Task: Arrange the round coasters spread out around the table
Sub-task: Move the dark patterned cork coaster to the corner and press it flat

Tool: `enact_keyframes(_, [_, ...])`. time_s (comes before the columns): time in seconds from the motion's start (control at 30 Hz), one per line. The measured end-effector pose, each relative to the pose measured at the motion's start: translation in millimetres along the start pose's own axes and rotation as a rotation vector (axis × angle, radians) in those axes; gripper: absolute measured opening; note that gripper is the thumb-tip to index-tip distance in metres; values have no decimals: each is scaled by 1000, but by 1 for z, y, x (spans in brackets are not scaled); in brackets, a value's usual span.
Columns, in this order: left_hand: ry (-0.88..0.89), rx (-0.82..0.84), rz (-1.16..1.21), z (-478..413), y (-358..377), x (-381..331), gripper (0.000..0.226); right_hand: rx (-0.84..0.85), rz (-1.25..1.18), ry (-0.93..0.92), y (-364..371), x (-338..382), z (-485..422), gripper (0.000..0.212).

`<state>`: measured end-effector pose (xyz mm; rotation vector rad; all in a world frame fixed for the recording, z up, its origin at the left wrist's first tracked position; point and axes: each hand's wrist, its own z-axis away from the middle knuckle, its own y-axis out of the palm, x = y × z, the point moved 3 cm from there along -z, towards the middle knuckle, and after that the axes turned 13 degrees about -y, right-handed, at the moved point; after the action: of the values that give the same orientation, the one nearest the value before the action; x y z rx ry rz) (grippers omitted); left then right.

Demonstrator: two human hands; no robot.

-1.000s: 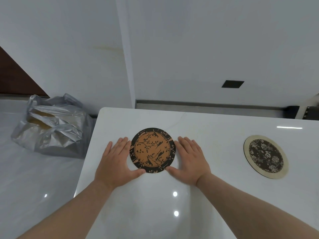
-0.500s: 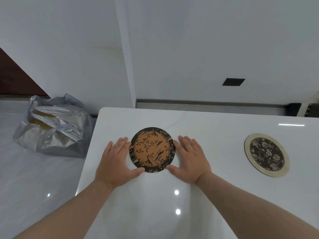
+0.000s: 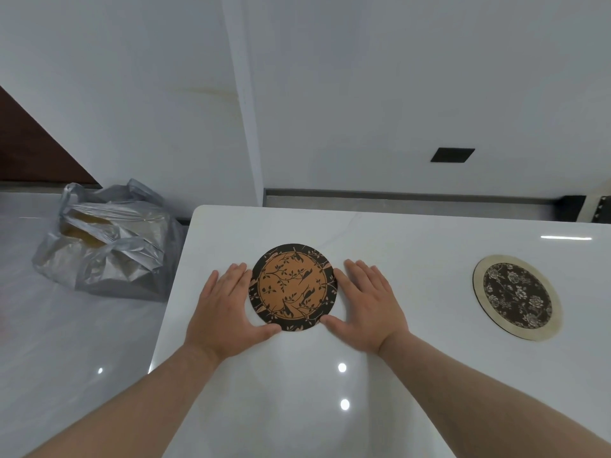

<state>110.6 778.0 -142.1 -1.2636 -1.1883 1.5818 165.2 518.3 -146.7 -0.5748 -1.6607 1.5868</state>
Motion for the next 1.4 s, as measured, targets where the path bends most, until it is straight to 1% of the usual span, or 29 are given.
enact_keyframes(0.43, [9,-10,-22,0,1,0,113,1,-4,-7,0,-1,0,92])
enact_keyframes(0.67, [15,12,-45,-2,1,1,110,3,1,-5,1,-2,0,91])
enact_keyframes(0.87, [4,10,-43,-2,3,2,112,-12,-5,3,0,-2,-1,92])
enact_keyframes(0.97, [-6,42,-21,-2,3,5,117,-5,-10,2,-1,0,0,93])
enact_keyframes(1.07, [-4,111,78,-3,0,6,117,23,-76,26,-6,1,-2,91])
enact_keyframes(1.13, [-41,181,173,-5,-5,10,110,32,-182,52,-15,2,-5,83])
enact_keyframes(1.17, [-80,210,228,-5,-8,11,103,16,-246,69,-20,3,-4,75])
enact_keyframes(1.2, [-121,223,281,-5,-12,12,94,-7,-310,96,-27,2,-2,66])
enact_keyframes(1.3, [-182,179,441,0,-27,6,59,-37,-452,212,-50,1,17,45])
enact_keyframes(1.4, [-197,237,586,15,-43,-11,35,-108,-545,284,-73,5,40,32])
